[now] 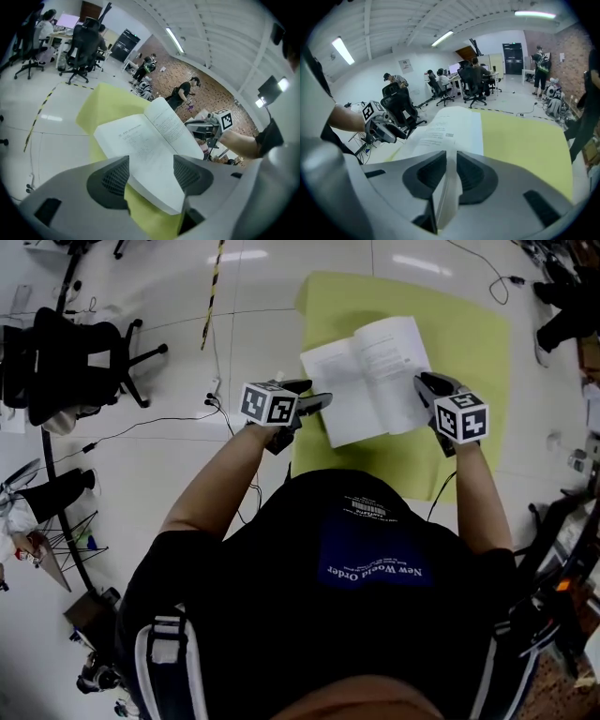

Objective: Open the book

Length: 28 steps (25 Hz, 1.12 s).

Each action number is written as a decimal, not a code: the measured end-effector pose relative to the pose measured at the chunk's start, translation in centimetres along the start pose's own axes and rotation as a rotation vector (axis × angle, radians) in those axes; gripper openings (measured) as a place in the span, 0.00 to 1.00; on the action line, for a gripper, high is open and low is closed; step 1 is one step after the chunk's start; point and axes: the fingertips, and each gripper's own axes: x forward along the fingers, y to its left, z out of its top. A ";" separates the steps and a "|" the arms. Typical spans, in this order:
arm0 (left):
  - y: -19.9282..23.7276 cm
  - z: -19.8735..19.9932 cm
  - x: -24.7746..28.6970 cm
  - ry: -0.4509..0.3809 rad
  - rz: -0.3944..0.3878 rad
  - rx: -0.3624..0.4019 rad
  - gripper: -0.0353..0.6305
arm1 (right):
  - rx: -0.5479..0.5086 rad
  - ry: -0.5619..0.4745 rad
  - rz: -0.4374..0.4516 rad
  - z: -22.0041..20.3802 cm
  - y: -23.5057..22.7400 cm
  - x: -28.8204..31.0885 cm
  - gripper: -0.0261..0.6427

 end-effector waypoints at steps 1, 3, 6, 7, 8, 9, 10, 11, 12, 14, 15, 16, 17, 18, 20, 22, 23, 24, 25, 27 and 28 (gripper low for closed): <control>0.0 0.2 0.4 0.005 0.001 -0.012 0.47 | -0.004 0.005 -0.003 0.2 -0.1 0.2 0.13; 0.6 0.7 0.8 0.009 0.034 -0.024 0.47 | -0.010 0.016 -0.009 0.4 -0.2 0.5 0.13; 2.6 1.3 -0.2 -0.037 0.133 -0.050 0.47 | -0.020 0.032 -0.018 0.3 -0.1 1.2 0.13; 3.2 1.3 -0.5 -0.051 0.155 -0.071 0.48 | -0.025 0.036 -0.020 0.3 -0.2 1.3 0.13; 3.6 1.1 -0.4 -0.054 0.161 -0.095 0.48 | -0.028 0.038 -0.023 0.2 -0.3 1.4 0.13; 3.7 0.8 -0.1 -0.048 0.149 -0.121 0.48 | -0.028 0.039 -0.025 0.1 -0.4 1.4 0.13; 3.6 0.5 0.3 -0.041 0.128 -0.146 0.47 | -0.026 0.040 -0.027 0.1 -0.4 1.4 0.13; 3.5 0.3 0.7 -0.037 0.109 -0.167 0.48 | -0.024 0.041 -0.028 0.0 -0.4 1.4 0.13; 3.4 0.2 1.0 -0.039 0.098 -0.184 0.48 | -0.024 0.041 -0.028 0.0 -0.3 1.5 0.13; 3.2 0.4 0.8 -0.053 0.080 -0.195 0.48 | -0.028 0.043 -0.032 0.0 -0.3 1.5 0.11; 2.9 0.6 0.6 -0.065 0.061 -0.191 0.48 | -0.031 0.044 -0.035 -0.1 -0.3 1.5 0.11; 2.4 0.9 0.2 -0.082 0.031 -0.186 0.48 | -0.033 0.044 -0.037 -0.2 -0.4 1.5 0.10; 1.7 1.4 -0.2 -0.108 -0.012 -0.183 0.48 | -0.031 0.043 -0.039 -0.3 -0.5 1.4 0.10; 0.8 2.1 -0.7 -0.141 -0.067 -0.188 0.48 | -0.027 0.041 -0.041 -0.4 -0.7 1.3 0.10; -1.1 3.9 -1.3 -0.208 -0.194 -0.205 0.48 | -0.016 0.039 -0.045 -0.4 -1.1 1.2 0.10; -2.9 5.5 -1.2 -0.261 -0.316 -0.220 0.48 | -0.008 0.042 -0.056 -0.5 -1.6 1.3 0.10; -3.8 6.2 -1.0 -0.281 -0.375 -0.228 0.48 | -0.006 0.044 -0.062 -0.5 -1.7 1.4 0.10; -4.7 6.7 -0.8 -0.293 -0.428 -0.230 0.48 | -0.005 0.046 -0.067 -0.6 -1.8 1.5 0.10; -5.5 7.1 -0.6 -0.298 -0.469 -0.221 0.48 | -0.003 0.047 -0.070 -0.7 -1.9 1.6 0.10; -7.3 7.8 0.3 -0.297 -0.518 -0.169 0.48 | -0.002 0.048 -0.073 -0.8 -2.3 1.6 0.10; -8.2 8.3 0.9 -0.299 -0.538 -0.139 0.48 | -0.002 0.048 -0.074 -0.9 -2.7 1.4 0.10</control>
